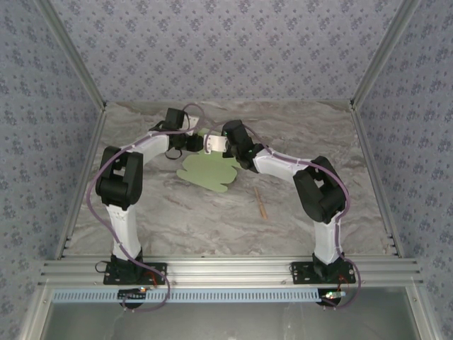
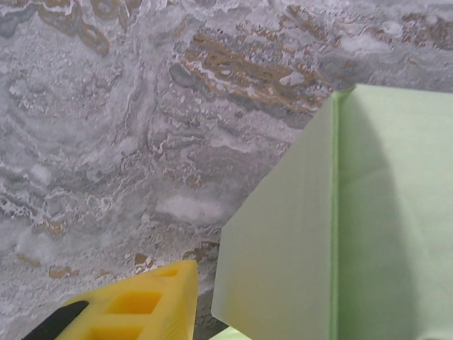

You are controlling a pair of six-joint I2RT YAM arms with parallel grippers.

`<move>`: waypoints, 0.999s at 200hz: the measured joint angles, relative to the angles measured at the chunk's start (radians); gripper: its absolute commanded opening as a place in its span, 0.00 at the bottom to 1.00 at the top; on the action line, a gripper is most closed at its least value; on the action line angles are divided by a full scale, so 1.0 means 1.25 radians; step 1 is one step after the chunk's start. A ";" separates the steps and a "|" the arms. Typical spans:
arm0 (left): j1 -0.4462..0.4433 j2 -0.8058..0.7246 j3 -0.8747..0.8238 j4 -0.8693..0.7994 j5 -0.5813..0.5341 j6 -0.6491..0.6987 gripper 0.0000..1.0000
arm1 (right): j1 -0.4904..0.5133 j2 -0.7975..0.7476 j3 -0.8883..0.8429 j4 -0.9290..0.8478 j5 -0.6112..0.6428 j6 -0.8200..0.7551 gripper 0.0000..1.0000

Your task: Fold the paper box

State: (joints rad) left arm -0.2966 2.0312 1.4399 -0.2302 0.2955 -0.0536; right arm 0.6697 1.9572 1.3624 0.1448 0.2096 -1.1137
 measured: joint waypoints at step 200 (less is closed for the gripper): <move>0.030 -0.017 -0.146 0.226 0.175 0.000 0.33 | -0.007 -0.012 0.000 -0.042 -0.016 0.006 0.00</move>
State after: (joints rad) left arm -0.2592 2.0098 1.2579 0.0517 0.5140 -0.0540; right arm 0.6605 1.9427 1.3624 0.0925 0.1902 -1.1061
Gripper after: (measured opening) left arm 0.334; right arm 0.059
